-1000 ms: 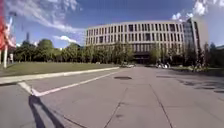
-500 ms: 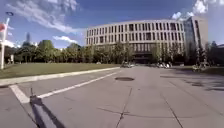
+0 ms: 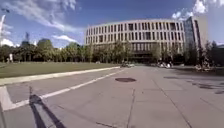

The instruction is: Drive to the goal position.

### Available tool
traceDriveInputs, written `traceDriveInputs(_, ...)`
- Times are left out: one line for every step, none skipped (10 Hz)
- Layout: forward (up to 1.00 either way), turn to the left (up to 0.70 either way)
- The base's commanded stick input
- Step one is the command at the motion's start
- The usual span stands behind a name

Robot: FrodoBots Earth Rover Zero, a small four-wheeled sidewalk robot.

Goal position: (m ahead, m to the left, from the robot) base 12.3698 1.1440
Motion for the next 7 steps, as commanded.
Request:
traceDriveInputs(0.70,0.00)
traceDriveInputs(0.70,0.00)
traceDriveInputs(0.70,0.00)
traceDriveInputs(0.70,0.00)
traceDriveInputs(0.70,0.00)
traceDriveInputs(0.70,-0.13)
traceDriveInputs(0.70,-0.14)
